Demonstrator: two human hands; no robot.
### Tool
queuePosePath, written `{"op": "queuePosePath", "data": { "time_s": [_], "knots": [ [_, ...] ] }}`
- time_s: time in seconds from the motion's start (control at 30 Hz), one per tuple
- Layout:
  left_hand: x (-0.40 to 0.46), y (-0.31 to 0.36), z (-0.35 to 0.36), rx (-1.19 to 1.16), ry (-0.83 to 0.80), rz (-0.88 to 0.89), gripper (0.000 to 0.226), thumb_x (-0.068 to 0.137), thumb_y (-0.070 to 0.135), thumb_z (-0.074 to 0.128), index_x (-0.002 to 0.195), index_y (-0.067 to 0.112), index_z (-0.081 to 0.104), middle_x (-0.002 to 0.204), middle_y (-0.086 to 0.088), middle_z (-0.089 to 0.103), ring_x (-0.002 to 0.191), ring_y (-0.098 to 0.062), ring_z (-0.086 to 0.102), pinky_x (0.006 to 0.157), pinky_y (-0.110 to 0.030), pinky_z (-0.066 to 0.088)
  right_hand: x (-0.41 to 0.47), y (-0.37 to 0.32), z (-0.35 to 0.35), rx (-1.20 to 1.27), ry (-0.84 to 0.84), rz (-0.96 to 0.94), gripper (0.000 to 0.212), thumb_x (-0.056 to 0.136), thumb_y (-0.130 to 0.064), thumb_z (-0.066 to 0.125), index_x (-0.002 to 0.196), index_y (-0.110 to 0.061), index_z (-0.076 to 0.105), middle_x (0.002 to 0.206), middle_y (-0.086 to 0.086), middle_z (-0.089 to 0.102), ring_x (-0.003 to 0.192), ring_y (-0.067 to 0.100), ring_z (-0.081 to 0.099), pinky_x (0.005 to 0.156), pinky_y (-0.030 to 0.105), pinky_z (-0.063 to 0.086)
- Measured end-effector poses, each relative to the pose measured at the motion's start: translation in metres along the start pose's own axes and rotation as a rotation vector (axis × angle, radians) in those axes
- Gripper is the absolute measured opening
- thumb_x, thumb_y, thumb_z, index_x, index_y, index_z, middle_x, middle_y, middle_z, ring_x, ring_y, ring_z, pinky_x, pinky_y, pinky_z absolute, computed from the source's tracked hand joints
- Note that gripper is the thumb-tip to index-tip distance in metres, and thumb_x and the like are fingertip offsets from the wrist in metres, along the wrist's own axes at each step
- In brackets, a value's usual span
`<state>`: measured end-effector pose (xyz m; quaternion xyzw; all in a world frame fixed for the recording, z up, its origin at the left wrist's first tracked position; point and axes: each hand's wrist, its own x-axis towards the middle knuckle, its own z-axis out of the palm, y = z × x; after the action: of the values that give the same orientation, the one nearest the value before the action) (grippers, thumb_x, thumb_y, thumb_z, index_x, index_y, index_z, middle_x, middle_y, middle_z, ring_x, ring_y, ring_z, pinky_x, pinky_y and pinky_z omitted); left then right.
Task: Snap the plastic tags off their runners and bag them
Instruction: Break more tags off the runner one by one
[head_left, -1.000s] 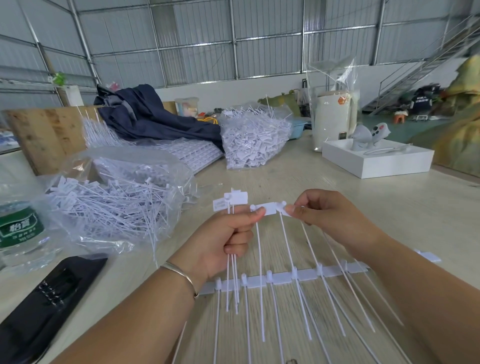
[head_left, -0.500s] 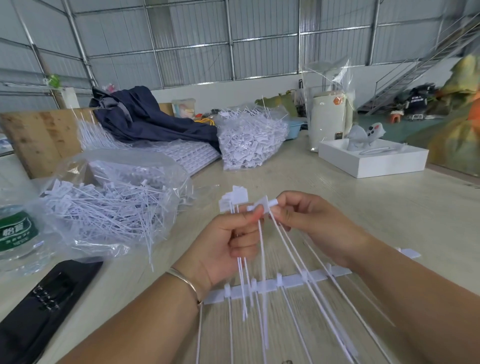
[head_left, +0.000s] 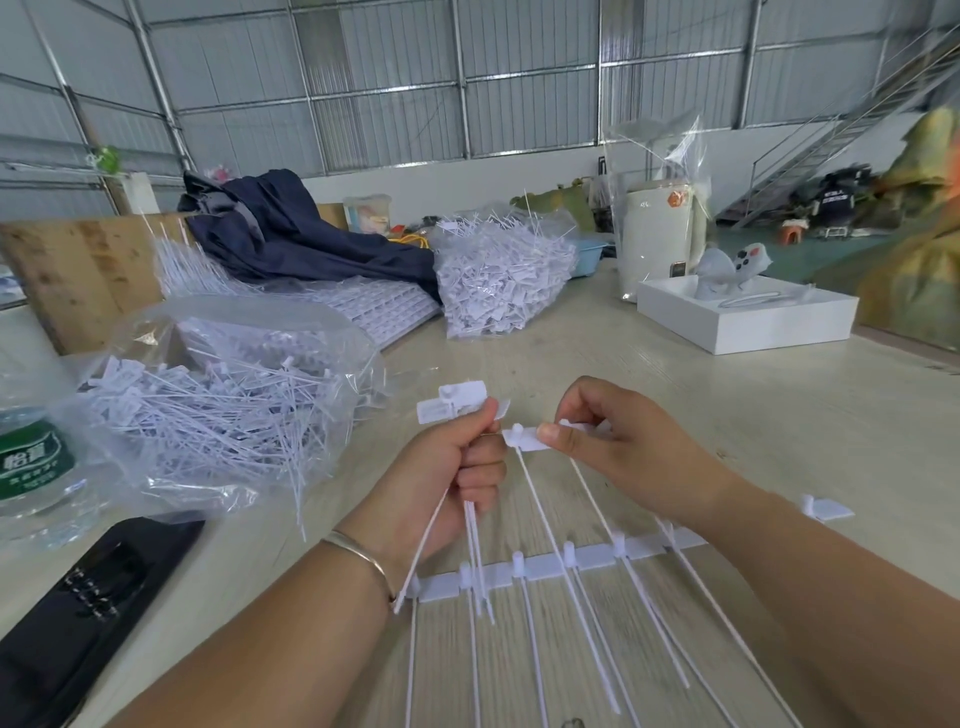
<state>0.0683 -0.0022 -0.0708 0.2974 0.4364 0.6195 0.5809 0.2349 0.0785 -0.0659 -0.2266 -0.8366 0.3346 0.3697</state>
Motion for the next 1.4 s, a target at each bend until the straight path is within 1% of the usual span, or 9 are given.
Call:
{"op": "queuePosePath", "data": {
  "time_s": [0.2,0.3,0.47,0.6,0.87,1.0,1.17,1.27,1.4],
  "knots": [
    [-0.001,0.0,-0.003,0.04,0.047,0.071,0.023,0.069,0.017,0.067,0.067,0.022,0.045,0.049,0.009,0.021,0.033,-0.001,0.019,0.032,-0.013,0.014,0.001,-0.001,-0.003,-0.081,0.021,-0.048,0.025,0.095,-0.029,0.058,0.083,-0.007,0.054,0.066,-0.004,0.043,0.054,0.002,0.038,0.054,0.013,0.033],
    [-0.002,-0.003,-0.003,0.138,0.084,0.08,0.03,0.082,0.014,0.066,0.066,0.023,0.042,0.051,0.008,0.022,0.035,-0.002,0.019,0.033,-0.014,0.016,0.0,0.001,-0.004,-0.095,0.02,-0.032,0.019,0.097,-0.027,0.054,0.091,-0.009,0.055,0.078,0.01,0.054,0.061,0.004,0.04,0.057,0.014,0.034],
    [-0.003,-0.003,-0.002,0.138,0.099,0.039,0.041,0.084,0.039,0.066,0.052,0.026,0.044,0.049,0.009,0.023,0.037,-0.003,0.019,0.034,-0.015,0.015,0.001,0.004,-0.004,-0.156,0.01,-0.023,0.011,0.099,-0.016,0.05,0.1,-0.008,0.057,0.092,0.017,0.061,0.08,0.023,0.053,0.068,0.025,0.039],
    [-0.001,-0.003,-0.002,0.116,0.112,-0.003,0.044,0.087,0.053,0.059,0.06,0.024,0.041,0.05,0.009,0.022,0.037,-0.003,0.019,0.034,-0.015,0.016,0.002,0.003,-0.005,-0.203,0.036,-0.063,0.008,0.097,-0.012,0.053,0.097,-0.006,0.058,0.088,0.013,0.059,0.073,0.013,0.048,0.062,0.014,0.035],
    [-0.006,0.0,0.0,0.22,0.05,0.101,0.039,0.067,0.042,0.079,0.062,0.029,0.043,0.053,0.009,0.02,0.04,-0.005,0.016,0.035,-0.016,0.015,0.001,0.002,-0.004,-0.24,0.068,-0.084,0.007,0.095,-0.015,0.058,0.099,-0.009,0.058,0.09,0.008,0.059,0.082,0.019,0.053,0.067,0.018,0.038],
    [-0.006,-0.002,0.0,0.311,0.073,0.138,0.035,0.074,0.023,0.079,0.052,0.027,0.053,0.055,0.008,0.021,0.042,-0.006,0.017,0.036,-0.017,0.016,0.0,0.002,-0.005,-0.224,0.071,-0.075,0.009,0.095,-0.016,0.059,0.101,-0.01,0.058,0.089,0.007,0.057,0.074,0.009,0.05,0.065,0.011,0.037],
    [-0.005,-0.002,-0.002,0.227,0.099,0.171,0.037,0.079,0.015,0.075,0.048,0.025,0.058,0.052,0.009,0.022,0.039,-0.005,0.017,0.035,-0.016,0.017,0.002,0.004,-0.007,-0.346,0.129,0.023,0.016,0.091,-0.04,0.058,0.086,-0.025,0.054,0.072,-0.009,0.055,0.064,0.003,0.051,0.094,0.036,0.037],
    [-0.006,0.003,-0.004,0.119,0.079,0.169,0.023,0.068,0.021,0.077,0.057,0.024,0.058,0.05,0.01,0.022,0.037,-0.003,0.016,0.032,-0.015,0.014,0.004,0.004,-0.012,-0.301,0.13,0.139,0.036,0.085,-0.054,0.058,0.066,-0.025,0.049,0.056,-0.013,0.046,0.056,0.003,0.045,0.087,0.037,0.036],
    [-0.007,0.007,-0.009,0.066,0.017,0.163,0.034,0.07,0.022,0.075,0.061,0.024,0.043,0.047,0.011,0.022,0.036,-0.003,0.016,0.032,-0.015,0.015,0.005,0.005,-0.012,-0.067,0.123,0.188,0.048,0.081,-0.055,0.065,0.057,-0.02,0.043,0.048,-0.014,0.036,0.048,0.002,0.037,0.065,0.022,0.029]
  ]
}}
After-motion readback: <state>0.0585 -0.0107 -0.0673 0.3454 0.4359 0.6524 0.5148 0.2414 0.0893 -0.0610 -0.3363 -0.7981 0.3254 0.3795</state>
